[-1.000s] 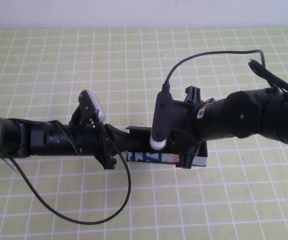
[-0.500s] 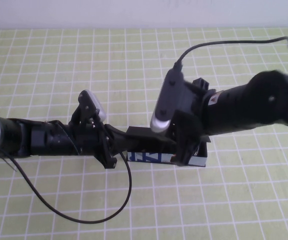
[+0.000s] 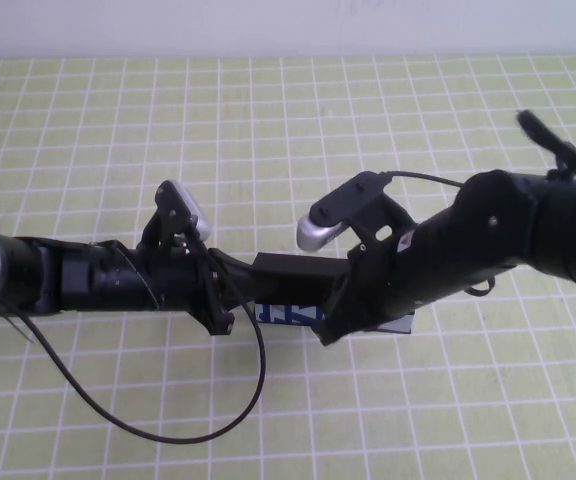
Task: Take glasses out of glasses case
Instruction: Pick up the glasses from the glasses case
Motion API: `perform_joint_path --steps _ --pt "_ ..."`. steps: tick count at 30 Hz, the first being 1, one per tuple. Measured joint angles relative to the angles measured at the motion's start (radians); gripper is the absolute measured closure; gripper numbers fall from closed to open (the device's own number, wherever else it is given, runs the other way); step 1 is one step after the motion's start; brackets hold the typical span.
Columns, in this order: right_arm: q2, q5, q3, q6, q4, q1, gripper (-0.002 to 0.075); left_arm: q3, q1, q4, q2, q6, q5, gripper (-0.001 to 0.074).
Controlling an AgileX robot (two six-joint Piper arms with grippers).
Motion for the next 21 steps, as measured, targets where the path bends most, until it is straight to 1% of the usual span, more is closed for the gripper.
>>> perform_joint_path --steps 4,10,17,21 --pt "0.053 -0.061 -0.055 0.069 -0.031 -0.015 0.0741 0.000 0.000 0.000 0.000 -0.013 0.002 0.0739" --pt "0.135 -0.055 -0.213 0.121 -0.033 -0.072 0.0742 0.000 0.000 0.000 0.000 -0.017 0.002 0.0739" --pt "0.259 0.035 -0.425 0.157 -0.033 -0.130 0.0742 0.000 0.000 0.002 0.000 -0.021 0.004 0.0739" --pt "0.363 0.140 -0.533 0.183 -0.033 -0.162 0.0742 0.000 0.000 0.002 0.000 -0.025 0.004 0.0739"
